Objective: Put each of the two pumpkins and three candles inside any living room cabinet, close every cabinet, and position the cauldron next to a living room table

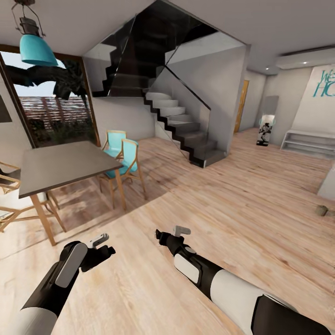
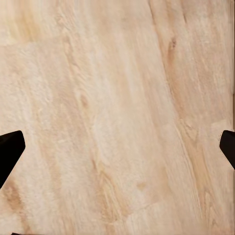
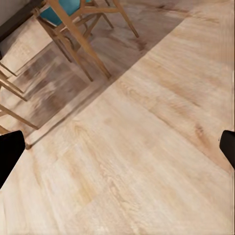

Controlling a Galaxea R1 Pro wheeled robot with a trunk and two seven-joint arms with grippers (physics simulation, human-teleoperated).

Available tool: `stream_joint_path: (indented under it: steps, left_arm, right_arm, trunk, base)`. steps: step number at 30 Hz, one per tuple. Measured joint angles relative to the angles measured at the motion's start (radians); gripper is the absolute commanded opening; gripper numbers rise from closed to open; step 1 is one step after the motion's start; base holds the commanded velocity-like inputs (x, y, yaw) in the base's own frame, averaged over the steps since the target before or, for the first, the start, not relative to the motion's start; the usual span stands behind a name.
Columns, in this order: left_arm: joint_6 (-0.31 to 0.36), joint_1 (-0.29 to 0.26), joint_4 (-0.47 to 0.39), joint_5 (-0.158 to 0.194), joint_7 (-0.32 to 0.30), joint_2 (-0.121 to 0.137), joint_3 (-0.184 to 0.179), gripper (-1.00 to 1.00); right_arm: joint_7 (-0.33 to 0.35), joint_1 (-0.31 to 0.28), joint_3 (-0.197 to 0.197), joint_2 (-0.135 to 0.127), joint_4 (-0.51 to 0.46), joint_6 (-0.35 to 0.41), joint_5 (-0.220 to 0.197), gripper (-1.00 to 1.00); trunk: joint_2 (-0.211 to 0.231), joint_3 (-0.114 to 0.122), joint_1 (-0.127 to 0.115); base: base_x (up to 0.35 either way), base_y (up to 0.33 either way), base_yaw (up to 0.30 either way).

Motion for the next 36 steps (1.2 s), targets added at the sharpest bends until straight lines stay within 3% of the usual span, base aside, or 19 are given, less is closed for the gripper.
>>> stream_joint_path:
  steps: [36]
  left_arm:
    - [0.000,0.000,0.000,-0.001,0.000,-0.001,-0.001,1.00]
  right_arm:
    - [0.000,0.000,0.000,0.000,0.018,0.000,-0.002,1.00]
  trunk:
    - [0.000,0.000,0.000]
  base:
    - [0.334,0.000,-0.269]
